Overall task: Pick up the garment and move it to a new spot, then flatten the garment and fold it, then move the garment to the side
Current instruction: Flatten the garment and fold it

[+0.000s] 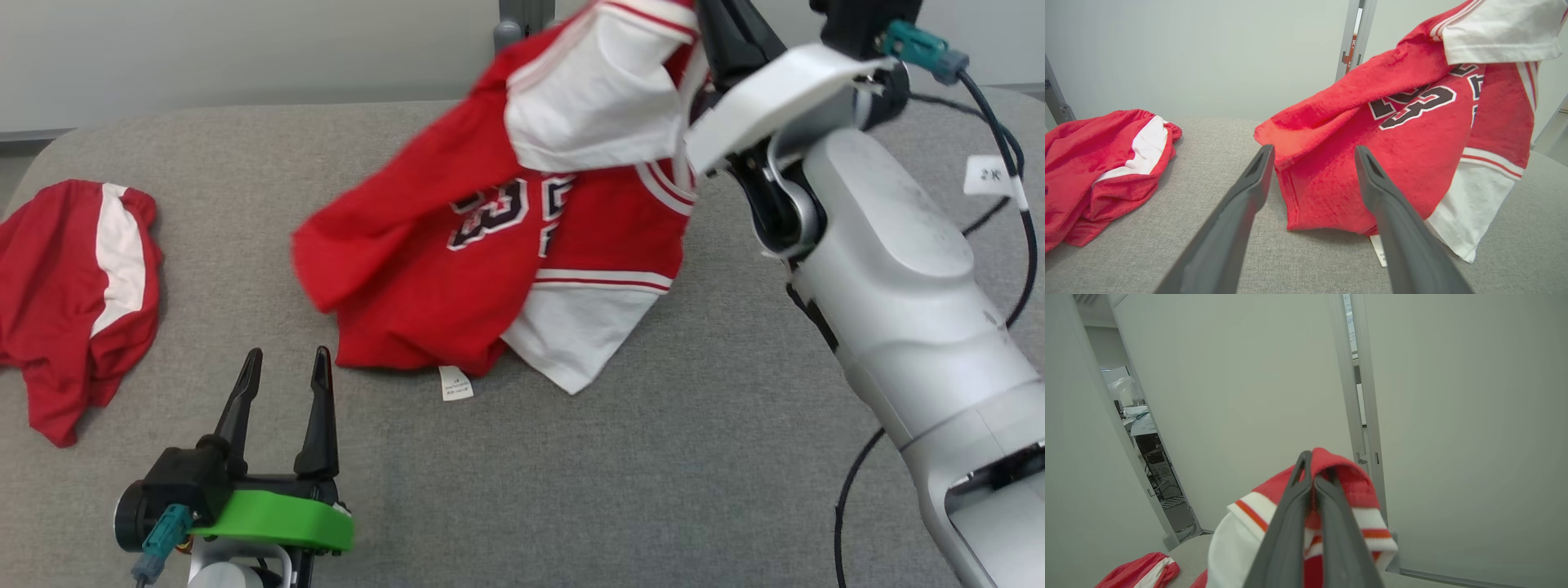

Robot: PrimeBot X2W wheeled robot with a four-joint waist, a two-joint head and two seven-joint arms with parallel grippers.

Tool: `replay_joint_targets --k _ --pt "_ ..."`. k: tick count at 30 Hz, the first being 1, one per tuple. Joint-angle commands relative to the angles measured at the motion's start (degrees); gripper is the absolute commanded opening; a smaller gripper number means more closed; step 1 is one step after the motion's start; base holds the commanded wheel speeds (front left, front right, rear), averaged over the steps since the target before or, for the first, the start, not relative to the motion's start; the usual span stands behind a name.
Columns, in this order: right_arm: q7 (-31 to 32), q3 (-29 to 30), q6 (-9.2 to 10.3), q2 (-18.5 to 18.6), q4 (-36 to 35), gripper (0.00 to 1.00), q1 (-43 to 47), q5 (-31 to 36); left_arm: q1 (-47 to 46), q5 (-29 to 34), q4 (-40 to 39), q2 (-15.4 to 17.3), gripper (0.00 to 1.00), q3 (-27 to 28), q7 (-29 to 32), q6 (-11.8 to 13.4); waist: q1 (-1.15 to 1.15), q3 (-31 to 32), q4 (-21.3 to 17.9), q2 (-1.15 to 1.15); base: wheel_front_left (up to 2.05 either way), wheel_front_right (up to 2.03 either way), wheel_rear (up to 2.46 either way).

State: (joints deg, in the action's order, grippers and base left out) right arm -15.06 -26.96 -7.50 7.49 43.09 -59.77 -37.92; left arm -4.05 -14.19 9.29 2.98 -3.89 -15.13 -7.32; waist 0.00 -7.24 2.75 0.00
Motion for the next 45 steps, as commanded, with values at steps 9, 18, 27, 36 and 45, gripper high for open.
replay_joint_targets --k 9,18,27,36,45 --pt "-0.2 10.5 0.01 3.2 -0.8 0.00 13.6 4.4 -1.2 0.2 -0.4 0.4 1.00 0.2 0.0 -0.3 0.00 -1.4 -2.5 0.00 0.00 0.00 0.00" --pt "0.5 16.2 0.01 3.8 -4.5 0.00 16.9 7.8 -1.8 0.2 -0.9 0.6 1.00 -0.1 0.0 -0.3 0.00 -2.8 -2.7 0.00 0.00 0.00 0.00" --pt "6.7 21.1 0.01 2.5 6.3 0.18 6.3 7.8 -4.8 -0.2 -1.1 0.6 1.00 -1.6 0.0 -0.3 0.00 -7.2 0.5 0.00 0.00 0.00 0.00" --pt "10.1 22.7 0.01 1.6 20.7 1.00 -0.4 11.6 -6.6 -0.5 -0.7 0.4 1.00 -2.2 0.0 -0.3 0.00 -8.5 2.9 0.00 0.00 0.00 0.00" --pt "8.7 15.4 0.01 1.3 15.5 1.00 7.1 11.8 -4.0 0.0 -0.7 0.3 1.00 0.0 0.0 -0.3 0.00 -5.0 0.9 0.00 0.00 0.00 0.00"
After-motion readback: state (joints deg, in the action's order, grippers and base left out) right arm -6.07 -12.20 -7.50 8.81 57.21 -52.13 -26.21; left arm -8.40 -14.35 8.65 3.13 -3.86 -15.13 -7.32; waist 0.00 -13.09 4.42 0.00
